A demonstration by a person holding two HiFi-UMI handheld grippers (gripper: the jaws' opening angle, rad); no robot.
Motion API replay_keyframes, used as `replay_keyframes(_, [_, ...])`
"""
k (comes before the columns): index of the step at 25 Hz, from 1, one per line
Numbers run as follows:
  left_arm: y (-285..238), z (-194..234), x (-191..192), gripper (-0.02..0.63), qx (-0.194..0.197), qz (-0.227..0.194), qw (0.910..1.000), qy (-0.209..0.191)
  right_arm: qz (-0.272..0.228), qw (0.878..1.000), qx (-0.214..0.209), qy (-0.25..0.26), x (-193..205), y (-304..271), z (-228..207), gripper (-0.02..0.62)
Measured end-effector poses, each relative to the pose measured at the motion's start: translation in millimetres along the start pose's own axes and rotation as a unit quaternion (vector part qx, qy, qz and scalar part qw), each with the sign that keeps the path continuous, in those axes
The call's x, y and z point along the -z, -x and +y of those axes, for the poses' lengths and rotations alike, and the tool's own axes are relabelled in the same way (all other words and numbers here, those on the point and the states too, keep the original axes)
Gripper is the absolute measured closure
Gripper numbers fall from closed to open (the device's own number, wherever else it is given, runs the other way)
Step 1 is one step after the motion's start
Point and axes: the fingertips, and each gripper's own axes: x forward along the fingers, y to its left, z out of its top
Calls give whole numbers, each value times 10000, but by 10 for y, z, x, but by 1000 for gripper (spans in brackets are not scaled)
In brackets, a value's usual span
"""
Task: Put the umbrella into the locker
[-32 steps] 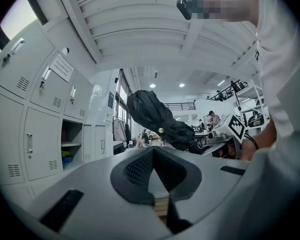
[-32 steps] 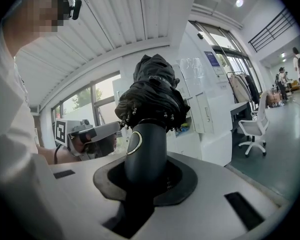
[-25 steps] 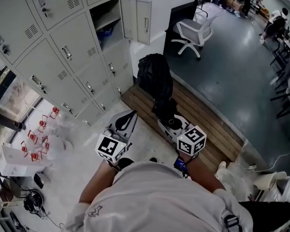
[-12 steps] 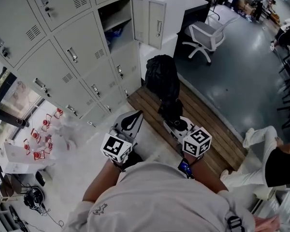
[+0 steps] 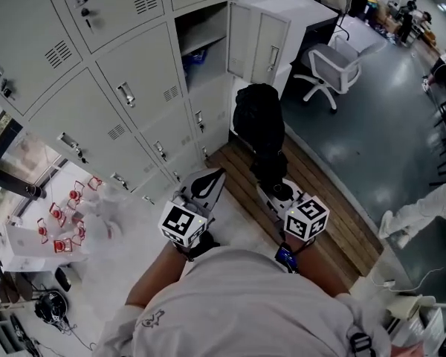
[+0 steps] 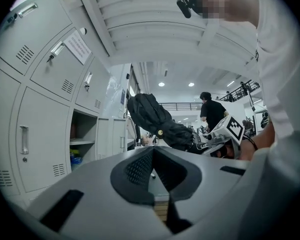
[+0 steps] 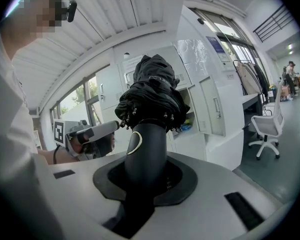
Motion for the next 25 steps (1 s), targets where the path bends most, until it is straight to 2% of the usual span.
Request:
replay_keyframes(5, [134, 653, -47, 595, -79, -2, 10000, -9, -56, 9998, 0, -191, -161, -605, 33, 491])
replay_keyframes(10, [198, 1114, -8, 595, -82, 46, 10000, 29, -51, 9996, -18, -264, -268, -1064, 60, 491])
replay_keyframes(15, [197, 1314, 80, 595, -98, 83, 9999, 103, 137, 9993, -118, -324, -263, -1356, 36, 491])
replay_keyframes(20, [128, 1603, 218, 595, -328, 205, 9991, 186, 261, 9988, -248, -344, -270, -1648, -134, 491])
replay_keyframes(25, [-88, 1894, 173, 595, -531, 269, 9982, -15, 210, 9980, -438, -406, -396, -1932, -429, 491])
